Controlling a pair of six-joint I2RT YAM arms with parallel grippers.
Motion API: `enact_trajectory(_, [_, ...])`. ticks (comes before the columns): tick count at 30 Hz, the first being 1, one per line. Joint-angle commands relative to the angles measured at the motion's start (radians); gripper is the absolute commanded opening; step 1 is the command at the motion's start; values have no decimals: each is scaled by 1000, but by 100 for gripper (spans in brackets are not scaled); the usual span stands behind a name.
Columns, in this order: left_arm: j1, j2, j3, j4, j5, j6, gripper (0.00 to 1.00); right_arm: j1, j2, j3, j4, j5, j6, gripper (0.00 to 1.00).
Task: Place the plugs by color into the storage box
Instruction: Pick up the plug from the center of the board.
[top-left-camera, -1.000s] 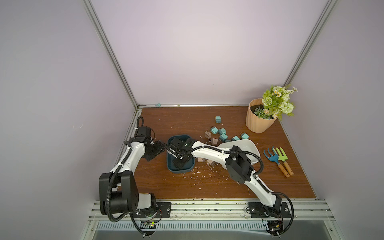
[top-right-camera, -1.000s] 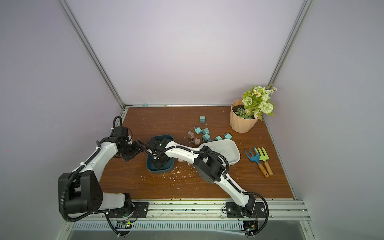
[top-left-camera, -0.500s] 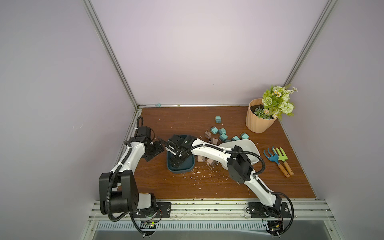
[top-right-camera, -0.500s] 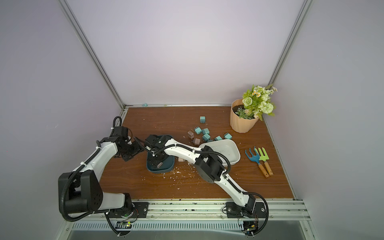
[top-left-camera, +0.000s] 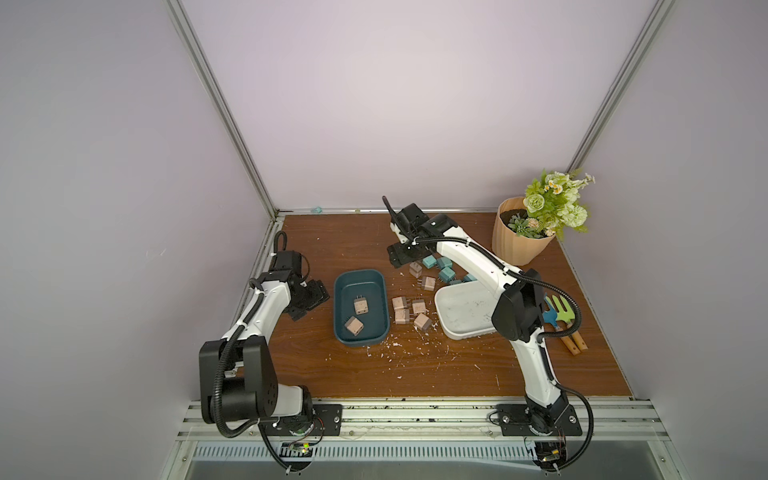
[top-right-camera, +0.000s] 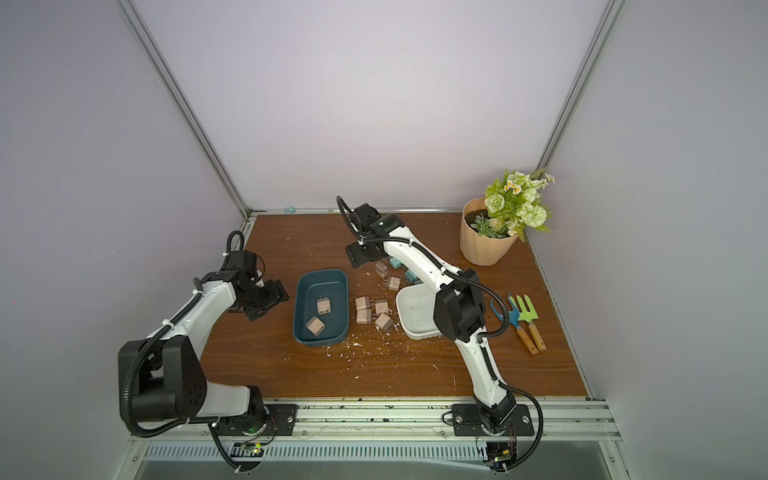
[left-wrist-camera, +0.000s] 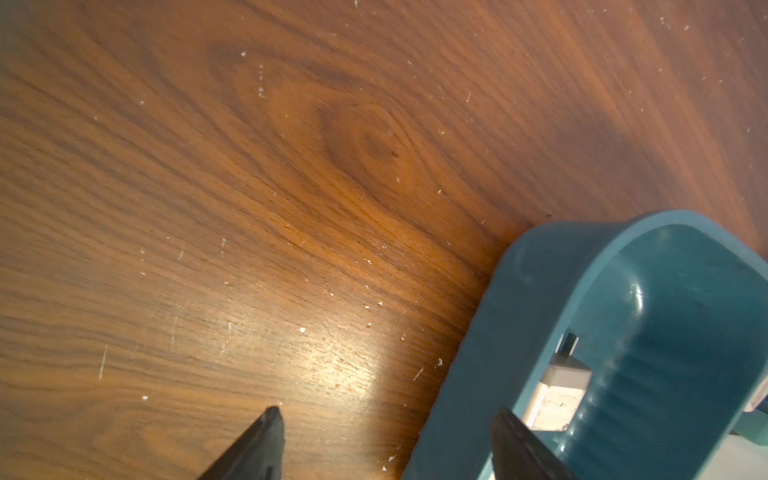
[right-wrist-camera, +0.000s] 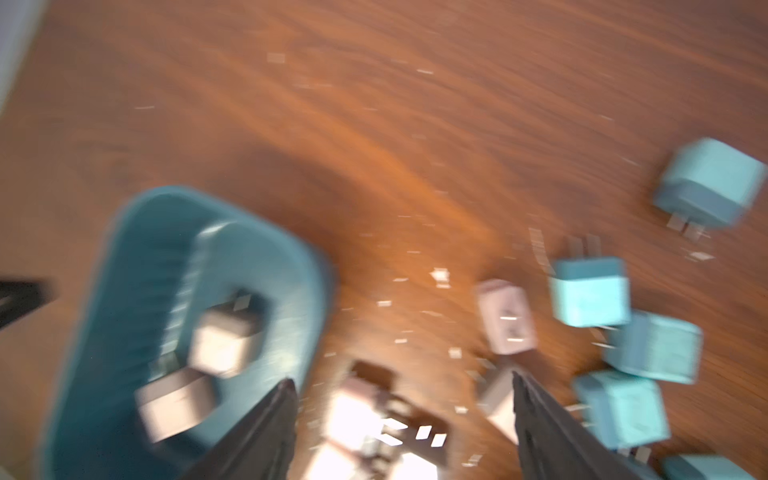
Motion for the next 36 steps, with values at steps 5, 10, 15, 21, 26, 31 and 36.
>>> enact_trajectory(5, [9,-6,9,-9,7,-18,80,-55,101,32,-79,72,-35,85])
enact_trajectory(10, [9,-6,-8,-9,6,-14,80,-72,126,34,-32,51,-80,85])
enact_trajectory(15, [8,-6,-11,-9,4,-12,80,-73,188,78,-9,28,-95,81])
enact_trajectory(21, [9,-14,-25,-8,14,-27,80,-76,231,85,27,18,-94,75])
enact_trajectory(26, [9,-5,-31,-6,30,-27,80,-78,246,81,26,-1,-124,62])
enact_trajectory(31, [8,-6,-24,-6,26,-26,80,-80,231,79,28,-19,-117,38])
enact_trajectory(36, [9,-6,-25,-3,12,-21,79,-79,191,89,14,-40,-109,21])
